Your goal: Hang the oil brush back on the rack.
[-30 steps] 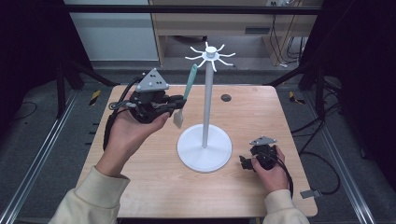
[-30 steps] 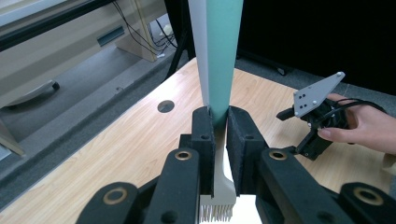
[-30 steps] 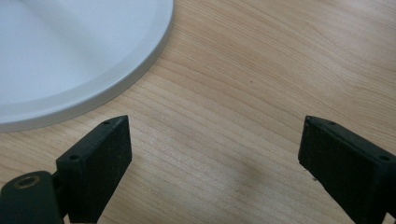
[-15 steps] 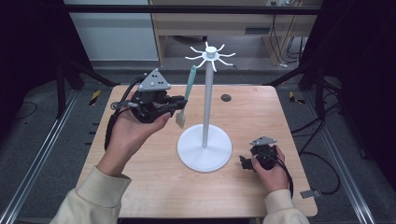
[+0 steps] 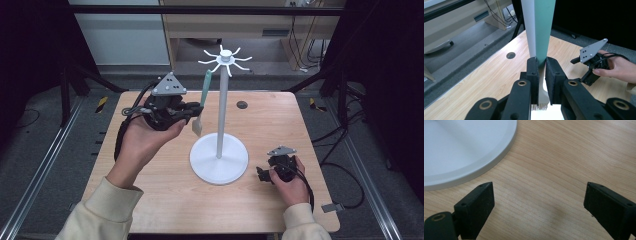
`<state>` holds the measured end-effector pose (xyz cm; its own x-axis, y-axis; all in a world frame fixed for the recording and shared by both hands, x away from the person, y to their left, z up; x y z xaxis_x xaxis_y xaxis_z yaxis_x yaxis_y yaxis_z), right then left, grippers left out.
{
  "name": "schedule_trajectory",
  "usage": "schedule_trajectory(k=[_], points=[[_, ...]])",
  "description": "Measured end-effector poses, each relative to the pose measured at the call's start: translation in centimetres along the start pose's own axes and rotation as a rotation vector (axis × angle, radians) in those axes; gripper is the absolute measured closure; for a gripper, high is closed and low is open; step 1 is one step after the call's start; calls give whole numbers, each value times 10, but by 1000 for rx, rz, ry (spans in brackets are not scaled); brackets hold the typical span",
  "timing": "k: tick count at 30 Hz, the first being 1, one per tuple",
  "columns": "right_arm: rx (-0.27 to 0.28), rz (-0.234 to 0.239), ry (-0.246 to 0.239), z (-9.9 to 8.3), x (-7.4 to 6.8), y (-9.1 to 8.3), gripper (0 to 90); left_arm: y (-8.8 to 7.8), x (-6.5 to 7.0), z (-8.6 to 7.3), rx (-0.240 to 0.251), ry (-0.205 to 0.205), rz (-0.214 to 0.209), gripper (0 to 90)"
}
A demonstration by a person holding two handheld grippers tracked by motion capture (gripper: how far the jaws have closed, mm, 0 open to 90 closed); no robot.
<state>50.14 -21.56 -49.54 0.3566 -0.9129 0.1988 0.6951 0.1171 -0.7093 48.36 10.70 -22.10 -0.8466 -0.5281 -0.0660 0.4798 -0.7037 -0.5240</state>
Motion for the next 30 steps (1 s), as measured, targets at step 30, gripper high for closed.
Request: schedule_trajectory(k=[30], points=[[5,3,-3,0,0,0,102,5,-2,5,-28,-45,-40,816]])
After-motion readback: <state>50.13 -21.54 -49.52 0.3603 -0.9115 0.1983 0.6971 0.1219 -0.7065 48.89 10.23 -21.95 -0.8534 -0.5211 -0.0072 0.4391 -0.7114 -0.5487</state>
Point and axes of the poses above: each handheld gripper's, and its own axes: y roughly forward along the jaws, z roughly out of its top, x roughly to its right, the point moved 2 cm from there along y, roughly forward along the jaws, and after that the axes turned 6 degrees about -z, right-handed, at the moved point
